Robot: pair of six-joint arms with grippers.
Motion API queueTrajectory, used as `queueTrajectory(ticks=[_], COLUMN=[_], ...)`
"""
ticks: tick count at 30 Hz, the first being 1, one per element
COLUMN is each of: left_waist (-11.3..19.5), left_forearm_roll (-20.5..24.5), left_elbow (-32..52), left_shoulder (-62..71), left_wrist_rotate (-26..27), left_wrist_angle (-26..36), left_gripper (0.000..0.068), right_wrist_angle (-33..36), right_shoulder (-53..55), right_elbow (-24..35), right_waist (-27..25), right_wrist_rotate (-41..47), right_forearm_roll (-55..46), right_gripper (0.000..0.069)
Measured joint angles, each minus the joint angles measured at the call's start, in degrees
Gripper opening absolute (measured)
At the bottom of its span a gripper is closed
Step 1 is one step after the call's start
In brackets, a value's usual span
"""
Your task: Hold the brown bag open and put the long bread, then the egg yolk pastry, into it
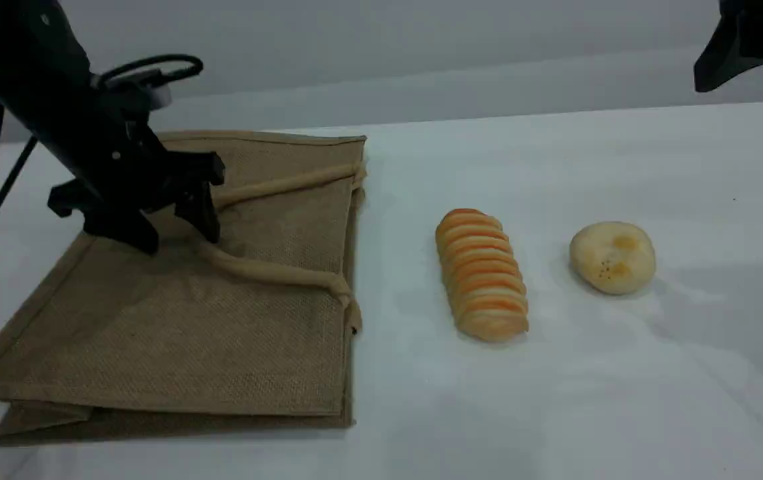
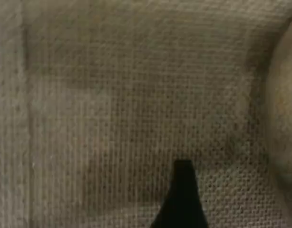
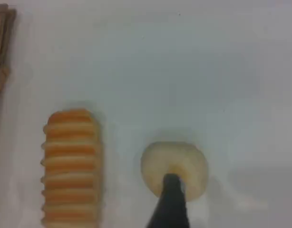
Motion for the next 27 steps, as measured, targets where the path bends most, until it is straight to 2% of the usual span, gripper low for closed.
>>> queueTrajectory(ticks=[3,6,9,14,15,27], left_waist=[0.0,0.0,0.0,0.0,0.0,0.0], left_forearm_roll=[0.0,0.0,-0.2,-0.2,-0.1,0.0], left_elbow=[0.0,0.0,0.1,0.1,0.1,0.1], left_shoulder=[0.4,0.4,0.4,0.4,0.4,-0.8], left_wrist_rotate=[-0.3,-1.1,-1.5,-4.1,-4.4,-2.9], left_wrist_angle=[0.1,0.5,0.7,0.4,0.3,0.5], left_gripper=[0.0513,0.0466,0.0371,0.0111,0.0084,0.0083], right_wrist_angle=[0.2,0.3,0.3,0.3,0.3,0.7], right_shoulder=[0.0,0.0,0.0,0.0,0.0,0.0], right_elbow=[0.0,0.0,0.0,0.0,0.0,0.1], right_waist=[0.0,0.0,0.0,0.0,0.0,0.0], right_wrist_rotate=[0.0,0.0,0.0,0.0,0.0,0.0], right_forearm_roll=[0.0,0.0,0.0,0.4,0.6,0.8], right_gripper=[0.0552,0.0552,0.0552,0.0552,0.0552,0.0552])
